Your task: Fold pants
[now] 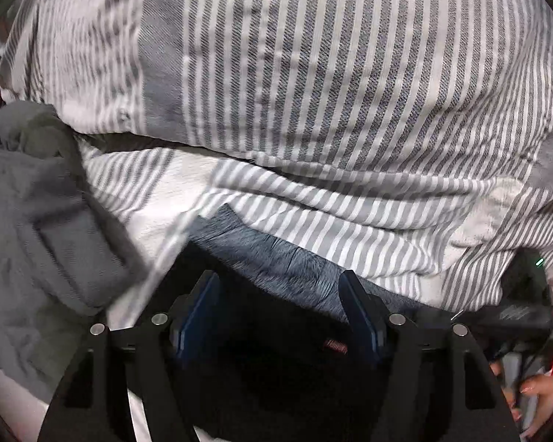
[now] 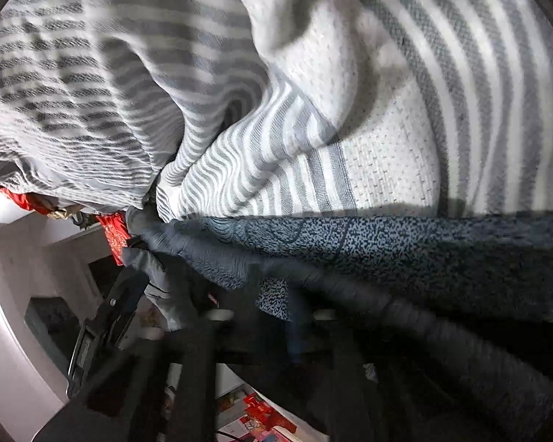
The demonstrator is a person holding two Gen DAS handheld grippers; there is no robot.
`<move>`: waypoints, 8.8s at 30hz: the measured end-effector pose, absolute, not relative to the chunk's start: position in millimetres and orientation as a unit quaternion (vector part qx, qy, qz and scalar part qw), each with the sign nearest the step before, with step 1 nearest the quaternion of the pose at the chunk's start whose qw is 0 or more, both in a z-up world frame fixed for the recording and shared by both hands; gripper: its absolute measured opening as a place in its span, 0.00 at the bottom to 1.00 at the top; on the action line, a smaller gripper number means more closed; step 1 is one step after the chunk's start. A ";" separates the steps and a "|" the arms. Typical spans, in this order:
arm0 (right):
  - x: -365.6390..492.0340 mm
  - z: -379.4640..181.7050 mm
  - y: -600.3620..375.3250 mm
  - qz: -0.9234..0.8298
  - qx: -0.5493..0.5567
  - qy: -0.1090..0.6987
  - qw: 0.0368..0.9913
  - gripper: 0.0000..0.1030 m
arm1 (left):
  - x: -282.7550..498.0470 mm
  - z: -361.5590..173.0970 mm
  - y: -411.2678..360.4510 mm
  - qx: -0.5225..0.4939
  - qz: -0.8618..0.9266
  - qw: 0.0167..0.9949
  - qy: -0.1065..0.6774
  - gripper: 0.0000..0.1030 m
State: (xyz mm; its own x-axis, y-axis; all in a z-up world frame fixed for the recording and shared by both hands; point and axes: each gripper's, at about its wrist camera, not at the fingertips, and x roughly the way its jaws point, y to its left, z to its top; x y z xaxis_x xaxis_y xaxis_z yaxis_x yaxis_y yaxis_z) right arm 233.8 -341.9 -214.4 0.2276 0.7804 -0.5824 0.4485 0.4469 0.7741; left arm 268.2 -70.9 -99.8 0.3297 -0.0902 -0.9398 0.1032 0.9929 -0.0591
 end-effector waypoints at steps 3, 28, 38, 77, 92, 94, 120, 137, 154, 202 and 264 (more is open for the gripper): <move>226.6 -181.9 -353.6 0.132 0.496 0.586 0.628 0.91 | 253.7 -107.8 -75.5 0.037 -0.060 0.804 0.590 0.66; 30.3 -89.0 -400.6 -0.017 0.330 0.598 0.730 0.79 | 146.8 -120.7 -164.8 0.142 -0.141 0.770 0.606 0.71; -144.8 -76.8 -397.9 -0.286 0.127 0.593 0.742 0.79 | 56.9 -111.7 -228.4 0.153 -0.268 0.735 0.604 0.71; -61.5 -28.9 -636.0 -0.235 0.063 0.547 0.801 0.08 | 70.9 -109.8 -483.3 0.180 -0.329 0.703 0.604 0.71; -3.2 -110.3 -757.2 -0.193 0.225 0.591 0.750 0.45 | 122.8 -125.9 -516.1 0.165 -0.250 0.730 0.614 0.71; -19.4 -99.9 -759.0 -0.179 0.256 0.573 0.758 0.74 | 117.9 -121.7 -505.4 0.172 -0.244 0.733 0.611 0.71; -16.4 -127.9 -745.8 -0.152 0.256 0.606 0.737 0.18 | 106.0 -156.1 -524.4 0.276 -0.334 0.688 0.582 0.30; -1.9 -108.1 -767.5 -0.197 0.230 0.604 0.737 0.88 | 124.0 -134.6 -469.6 0.201 -0.220 0.743 0.599 0.73; -22.1 -135.3 -676.7 -0.142 0.209 0.630 0.735 0.87 | 133.0 -178.4 -372.8 0.179 -0.128 0.756 0.617 0.95; 15.8 -195.2 -299.9 0.090 0.423 0.608 0.666 0.07 | 169.2 -164.7 -112.3 0.162 -0.100 0.780 0.596 0.99; -151.5 -157.4 -737.2 -0.156 0.611 0.293 0.719 0.73 | 74.7 -162.7 -504.8 0.201 -0.161 0.785 0.563 0.99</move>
